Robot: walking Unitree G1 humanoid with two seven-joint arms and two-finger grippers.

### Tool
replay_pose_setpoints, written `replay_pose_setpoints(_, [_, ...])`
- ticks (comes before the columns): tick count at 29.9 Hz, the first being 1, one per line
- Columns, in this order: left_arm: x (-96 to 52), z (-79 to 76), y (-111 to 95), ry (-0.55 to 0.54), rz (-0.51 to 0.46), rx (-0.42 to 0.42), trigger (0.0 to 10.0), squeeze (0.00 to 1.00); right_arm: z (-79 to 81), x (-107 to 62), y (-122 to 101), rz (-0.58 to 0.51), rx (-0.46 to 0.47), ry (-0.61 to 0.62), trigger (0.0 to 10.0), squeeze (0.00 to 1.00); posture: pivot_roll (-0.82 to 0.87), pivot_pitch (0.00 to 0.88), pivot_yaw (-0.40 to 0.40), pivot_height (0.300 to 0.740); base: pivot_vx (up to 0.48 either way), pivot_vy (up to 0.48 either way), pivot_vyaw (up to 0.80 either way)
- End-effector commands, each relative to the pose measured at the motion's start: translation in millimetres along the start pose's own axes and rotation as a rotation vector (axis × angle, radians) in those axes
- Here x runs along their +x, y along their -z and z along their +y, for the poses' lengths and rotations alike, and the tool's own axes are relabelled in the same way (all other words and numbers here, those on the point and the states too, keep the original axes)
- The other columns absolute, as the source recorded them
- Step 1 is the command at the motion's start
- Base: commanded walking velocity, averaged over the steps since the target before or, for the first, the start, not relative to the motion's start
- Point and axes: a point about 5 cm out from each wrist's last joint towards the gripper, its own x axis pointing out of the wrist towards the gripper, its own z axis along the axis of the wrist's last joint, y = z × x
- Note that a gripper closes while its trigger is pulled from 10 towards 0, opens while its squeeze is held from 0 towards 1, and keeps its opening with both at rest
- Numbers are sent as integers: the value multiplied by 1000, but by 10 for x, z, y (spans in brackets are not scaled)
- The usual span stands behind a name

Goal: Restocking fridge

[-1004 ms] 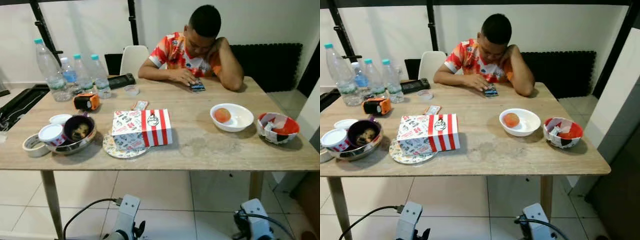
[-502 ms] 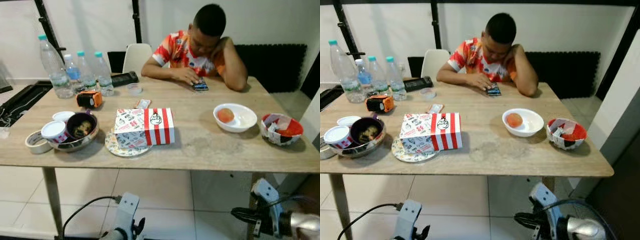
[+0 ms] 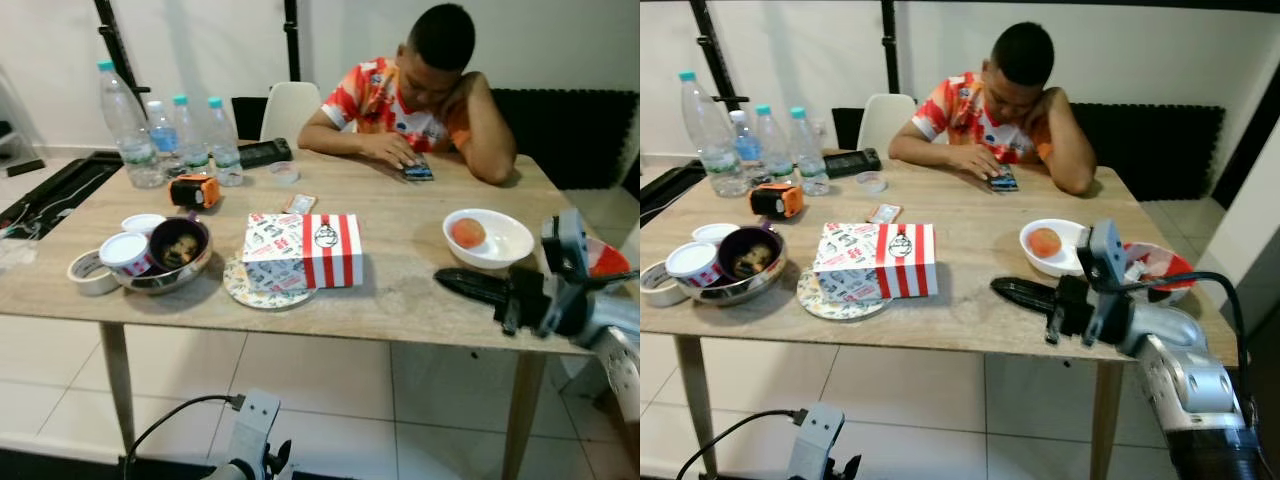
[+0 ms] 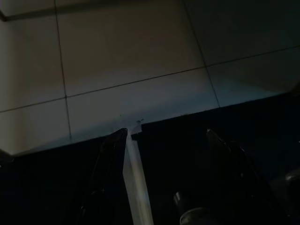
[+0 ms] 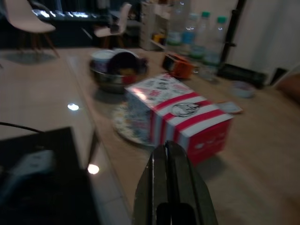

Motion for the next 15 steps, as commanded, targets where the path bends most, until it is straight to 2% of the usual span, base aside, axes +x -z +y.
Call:
replay_pose_setpoints(1, [-3, 7, -8, 2, -5, 10, 10000, 0, -32, 23, 55, 30, -9, 48, 10000, 0, -126, 0, -10, 740, 0, 0, 0])
replay_pose_setpoints(2, [8, 7, -30, 1, -8, 11, 10000, 0, -197, 114, 25, 63, -41, 179, 10000, 0, -126, 2, -12, 740, 0, 0, 0])
replay_pose_setpoints(3, [8, 7, -30, 1, -8, 11, 10000, 0, -197, 114, 25, 63, -41, 179, 10000, 0, -126, 2, -12, 740, 0, 0, 0])
replay_pose_setpoints(5, [16, 13, -51, 0, -13, 12, 10000, 0, -345, 164, 26, 115, -85, 302, 10000, 0, -126, 13, -14, 740, 0, 0, 0])
replay_pose_setpoints(6, [16, 13, -51, 0, -13, 12, 10000, 0, -345, 164, 26, 115, -85, 302, 10000, 0, -126, 13, -14, 740, 0, 0, 0])
replay_pose_setpoints(10, [14, 23, -62, -2, -19, 15, 10000, 0, -573, 191, 138, 247, -177, 482, 10000, 0, -119, 32, -17, 740, 0, 0, 0])
replay_pose_setpoints(11, [8, 25, -53, -1, -17, 20, 10000, 0, -610, 193, 173, 286, -209, 504, 10000, 0, -117, 39, -17, 740, 0, 0, 0])
replay_pose_setpoints(13, [5, 26, -48, 0, -16, 22, 10000, 0, -618, 197, 184, 297, -219, 505, 10000, 0, -116, 44, -17, 740, 0, 0, 0])
replay_pose_setpoints(14, [-1, 30, -40, 0, -15, 24, 10000, 0, -627, 203, 209, 314, -222, 506, 10000, 710, -114, 51, -17, 740, 0, 0, 0])
replay_pose_setpoints(15, [-1, 30, -40, 0, -15, 24, 10000, 0, -627, 203, 209, 314, -222, 506, 10000, 710, -114, 51, -17, 740, 0, 0, 0])
